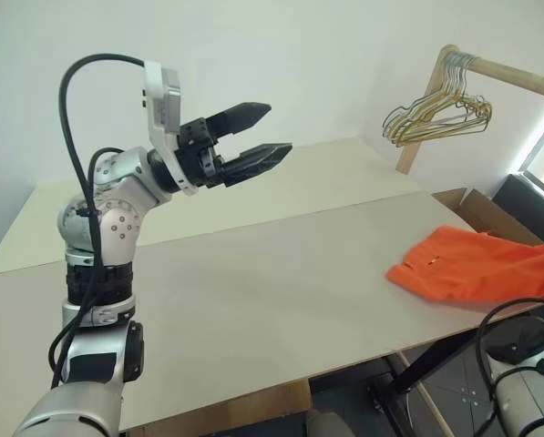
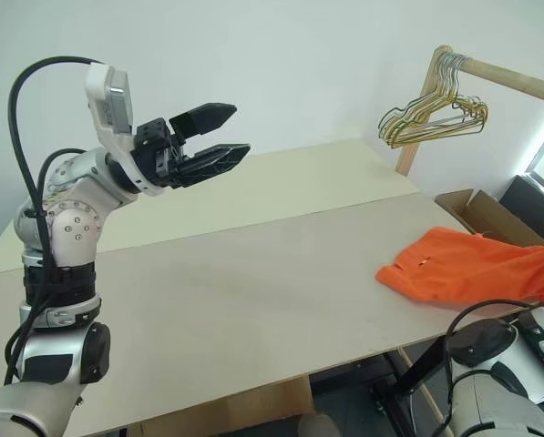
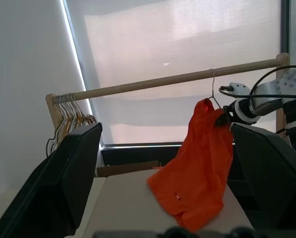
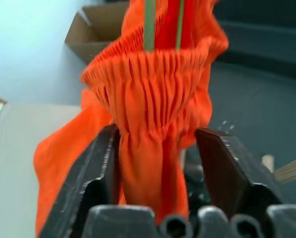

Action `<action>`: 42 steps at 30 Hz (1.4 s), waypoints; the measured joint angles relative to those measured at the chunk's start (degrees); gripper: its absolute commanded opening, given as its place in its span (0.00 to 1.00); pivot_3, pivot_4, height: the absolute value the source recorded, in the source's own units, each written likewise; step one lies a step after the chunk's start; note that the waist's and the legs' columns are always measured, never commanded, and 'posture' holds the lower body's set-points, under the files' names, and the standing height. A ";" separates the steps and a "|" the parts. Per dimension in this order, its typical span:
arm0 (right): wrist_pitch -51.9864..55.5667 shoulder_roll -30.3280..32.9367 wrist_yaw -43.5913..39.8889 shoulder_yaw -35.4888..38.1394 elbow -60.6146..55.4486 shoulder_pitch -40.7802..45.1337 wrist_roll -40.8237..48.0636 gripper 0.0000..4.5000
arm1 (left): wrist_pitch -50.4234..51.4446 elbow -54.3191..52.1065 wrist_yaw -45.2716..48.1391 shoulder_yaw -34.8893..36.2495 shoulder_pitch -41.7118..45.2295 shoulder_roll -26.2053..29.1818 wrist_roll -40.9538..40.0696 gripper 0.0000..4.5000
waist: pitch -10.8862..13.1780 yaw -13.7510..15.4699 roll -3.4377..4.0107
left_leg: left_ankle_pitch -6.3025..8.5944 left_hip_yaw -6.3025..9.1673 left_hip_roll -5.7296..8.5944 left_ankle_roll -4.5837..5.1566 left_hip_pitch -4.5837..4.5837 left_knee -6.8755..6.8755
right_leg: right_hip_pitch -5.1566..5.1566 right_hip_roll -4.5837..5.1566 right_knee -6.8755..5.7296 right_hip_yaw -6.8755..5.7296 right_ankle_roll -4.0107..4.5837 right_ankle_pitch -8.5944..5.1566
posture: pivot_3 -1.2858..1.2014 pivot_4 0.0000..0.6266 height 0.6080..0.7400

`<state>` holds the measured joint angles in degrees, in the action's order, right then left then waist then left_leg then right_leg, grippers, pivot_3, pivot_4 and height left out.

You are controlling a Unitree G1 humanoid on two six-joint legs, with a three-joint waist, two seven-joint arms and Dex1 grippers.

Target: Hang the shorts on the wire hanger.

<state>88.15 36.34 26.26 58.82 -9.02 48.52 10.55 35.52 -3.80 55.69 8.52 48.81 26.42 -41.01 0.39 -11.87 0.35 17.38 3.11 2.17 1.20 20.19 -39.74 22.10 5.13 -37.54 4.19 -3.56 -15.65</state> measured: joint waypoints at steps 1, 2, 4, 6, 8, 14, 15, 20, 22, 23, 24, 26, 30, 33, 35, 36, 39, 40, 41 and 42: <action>-1.36 0.00 -0.09 -1.51 -0.97 -0.35 -0.88 0.91 | 0.00 -0.02 0.02 0.00 0.00 0.11 0.00 1.00 | 0.00 0.00 0.00 | 0.00 0.00 0.00 0.00 0.00 0.00 | 0.00 0.00 0.00 0.00 0.00 0.00 | 0.43 0.00 1.00; -2.69 0.00 -0.33 -2.92 -1.93 -0.44 -1.65 1.00 | 0.00 -0.02 0.03 0.00 0.00 0.16 0.00 1.00 | 0.00 0.00 0.00 | 0.00 0.00 0.00 0.00 0.00 0.00 | 0.00 0.00 0.01 0.00 0.00 0.00 | 0.43 0.00 1.00; -4.51 0.01 -0.66 -5.16 -2.91 -1.06 -3.07 1.00 | 0.00 -0.02 0.04 -0.03 0.00 0.20 0.00 1.00 | 0.00 0.01 0.00 | 0.00 0.00 -0.01 0.00 0.00 0.00 | 0.00 -0.01 0.00 -0.01 0.00 0.00 | 0.43 0.00 1.00; -7.71 0.03 -0.45 -8.98 -4.21 -2.93 -5.46 1.00 | 0.00 -0.02 0.04 -0.04 -0.06 0.51 0.03 1.00 | 0.01 0.03 0.01 | 0.00 0.00 0.00 0.00 0.00 0.01 | 0.01 0.00 0.00 0.00 -0.01 0.00 | 0.43 0.00 1.00; -11.67 0.10 0.18 -12.46 -5.75 -4.33 -8.17 1.00 | 0.00 -0.07 0.01 -0.05 -0.29 0.84 0.09 1.00 | 0.01 0.03 0.02 | 0.00 0.01 0.00 0.00 0.00 0.02 | 0.02 0.00 0.00 0.00 -0.01 -0.01 | 0.44 0.00 1.00; -27.85 2.63 1.15 -26.77 -11.16 -6.99 -16.85 1.00 | 0.01 -0.85 -0.05 -0.19 -2.37 2.66 0.38 1.00 | 0.07 -0.04 0.10 | 0.00 0.00 0.00 -0.01 -0.05 0.03 | 0.04 -0.03 -0.01 0.03 -0.02 -0.01 | 0.45 0.00 1.00; -31.57 3.43 0.58 -29.59 -11.89 -7.36 -18.07 1.00 | 0.01 -1.39 -0.08 -0.23 -2.76 3.05 0.39 1.00 | 0.08 -0.03 0.10 | 0.00 0.00 0.00 -0.01 -0.06 0.04 | 0.04 -0.03 -0.01 0.04 -0.02 -0.01 | 0.46 0.00 1.00; -50.30 3.23 -7.80 -39.69 -13.89 -9.43 -18.30 1.00 | 1.05 -5.81 -1.29 -0.25 -7.10 6.62 0.45 1.00 | 0.22 0.34 -0.13 | 0.00 0.03 -0.03 -0.01 -0.09 0.05 | 0.01 -0.08 0.02 0.03 -0.02 -0.01 | 0.49 0.00 1.00; -53.24 1.28 -13.68 -41.17 -13.90 -9.92 -14.86 1.00 | 2.10 -7.95 -1.86 -0.17 -9.64 8.15 0.41 1.00 | 0.31 0.84 -0.26 | 0.00 0.04 -0.03 -0.01 -0.09 0.05 | 0.01 -0.09 0.01 0.03 -0.01 -0.01 | 0.50 0.00 1.00; -54.12 0.13 -17.65 -41.72 -13.91 -10.20 -11.71 1.00 | 2.37 -9.49 -2.25 -0.11 -11.34 9.18 0.38 1.00 | 0.35 1.26 -0.33 | 0.00 0.05 -0.04 -0.01 -0.10 0.06 | 0.02 -0.09 0.01 0.03 -0.01 0.00 | 0.51 0.00 1.00; -54.70 -1.05 -21.42 -42.21 -13.88 -10.57 -8.58 1.00 | 2.45 -10.71 -2.54 0.08 -12.90 10.16 0.48 1.00 | 0.38 1.76 -0.37 | 0.00 0.06 -0.07 -0.01 -0.10 0.06 | 0.03 -0.11 0.01 0.02 0.00 0.00 | 0.51 0.01 1.00; -56.05 -2.52 -29.64 -43.11 -13.81 -12.09 -2.29 1.00 | 2.14 -13.55 -3.49 0.84 -16.80 12.28 1.17 1.00 | 0.54 3.25 -0.47 | 0.00 0.11 -0.10 -0.01 -0.12 0.13 | 0.07 -0.14 0.03 -0.03 0.01 0.00 | 0.52 0.01 1.00; -57.02 0.60 -47.36 -45.70 -14.12 -16.65 8.24 1.00 | 1.67 -18.96 -5.41 3.70 -25.18 14.67 1.95 1.00 | 0.90 6.81 -0.70 | -0.01 0.13 -0.13 -0.02 -0.10 0.42 | 0.14 -0.13 0.31 -0.11 0.08 0.04 | 0.54 0.01 1.00; -55.91 4.23 -60.50 -48.15 -14.55 -20.81 15.67 1.00 | 3.76 -22.46 -5.33 5.91 -30.85 17.91 0.13 1.00 | 1.10 9.64 -0.89 | -0.01 0.16 -0.11 -0.03 0.02 0.49 | 0.24 -0.05 0.45 -0.22 0.09 0.04 | 0.55 0.00 1.00; -55.76 6.22 -66.94 -49.43 -15.45 -22.98 18.38 1.00 | 4.28 -24.38 -4.54 6.80 -33.62 19.76 -0.57 1.00 | 1.13 11.27 -0.90 | -0.01 0.15 -0.03 -0.04 0.03 0.49 | 0.23 0.06 0.52 -0.24 0.08 0.04 | 0.56 0.01 1.00; -55.84 7.13 -69.63 -49.74 -15.75 -24.05 19.33 1.00 | 4.33 -25.09 -4.16 7.22 -34.91 20.31 -1.00 1.00 | 1.14 11.98 -0.92 | 0.00 0.15 -0.03 -0.04 0.03 0.49 | 0.21 0.08 0.53 -0.25 0.08 0.04 | 0.56 0.01 1.00; -57.04 8.72 -76.33 -50.61 -16.20 -27.20 21.22 1.00 | 4.03 -26.88 -2.51 8.34 -38.92 21.66 -1.50 1.00 | 1.23 13.65 -1.07 | -0.01 0.15 -0.06 -0.05 0.00 0.49 | 0.17 0.04 0.52 -0.29 0.11 0.05 | 0.57 0.01 1.00; -57.38 9.07 -77.96 -51.02 -16.22 -27.93 21.61 1.00 | 4.03 -27.21 -2.16 8.53 -39.56 21.82 -1.91 1.00 | 1.24 14.07 -1.08 | -0.01 0.15 -0.07 -0.06 0.00 0.49 | 0.18 0.03 0.52 -0.29 0.14 0.07 | 0.58 0.01 1.00; -57.95 9.44 -79.38 -51.39 -16.24 -28.80 21.69 1.00 | 4.10 -27.67 -2.01 8.76 -40.08 21.95 -2.14 1.00 | 1.24 14.41 -1.08 | -0.02 0.15 -0.07 -0.07 0.00 0.49 | 0.18 0.02 0.52 -0.31 0.15 0.08 | 0.58 0.01 1.00; -58.51 9.98 -80.62 -51.77 -16.23 -29.63 21.58 1.00 | 4.17 -28.10 -1.96 9.13 -40.43 22.03 -2.65 1.00 | 1.24 14.71 -1.08 | -0.02 0.16 -0.08 -0.07 -0.01 0.49 | 0.17 0.01 0.51 -0.33 0.16 0.08 | 0.58 0.01 1.00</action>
<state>29.64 46.32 -54.36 7.05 -25.26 18.89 32.13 39.69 -31.89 53.74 17.65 8.38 48.46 -43.66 1.63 2.84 -0.73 17.36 3.27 2.09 1.13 20.19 -39.25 22.28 5.14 -37.03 3.86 -3.40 -15.57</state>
